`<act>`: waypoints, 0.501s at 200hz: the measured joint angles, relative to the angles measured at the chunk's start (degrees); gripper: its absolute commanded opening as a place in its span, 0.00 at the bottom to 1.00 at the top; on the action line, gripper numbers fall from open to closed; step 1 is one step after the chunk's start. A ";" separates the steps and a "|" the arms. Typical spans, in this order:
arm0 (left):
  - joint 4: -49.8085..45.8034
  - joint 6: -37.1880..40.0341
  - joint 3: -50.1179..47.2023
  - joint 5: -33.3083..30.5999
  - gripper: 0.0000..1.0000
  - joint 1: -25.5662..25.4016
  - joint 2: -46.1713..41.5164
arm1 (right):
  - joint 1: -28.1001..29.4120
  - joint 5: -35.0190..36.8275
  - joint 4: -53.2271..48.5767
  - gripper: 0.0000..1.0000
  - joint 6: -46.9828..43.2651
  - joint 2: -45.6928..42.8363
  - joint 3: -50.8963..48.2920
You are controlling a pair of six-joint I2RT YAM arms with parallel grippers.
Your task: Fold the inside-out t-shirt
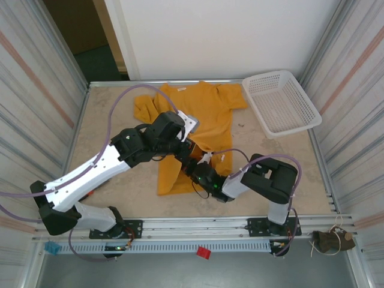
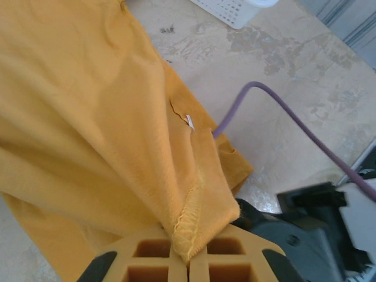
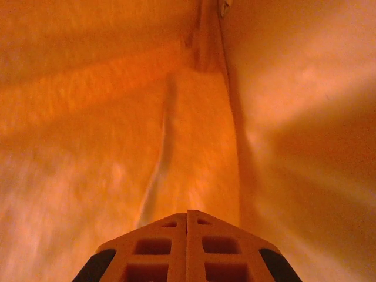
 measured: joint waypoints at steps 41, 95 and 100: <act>-0.79 -0.39 2.34 2.86 0.00 0.00 -1.77 | -4.87 0.02 -0.37 0.00 1.95 5.29 7.21; -0.79 -0.61 6.86 4.90 0.00 0.00 -2.97 | -11.37 0.90 -11.04 0.07 3.54 8.33 19.50; -0.79 -0.61 7.10 4.98 0.00 0.00 -2.97 | -11.82 0.90 -12.15 0.09 3.82 8.85 20.63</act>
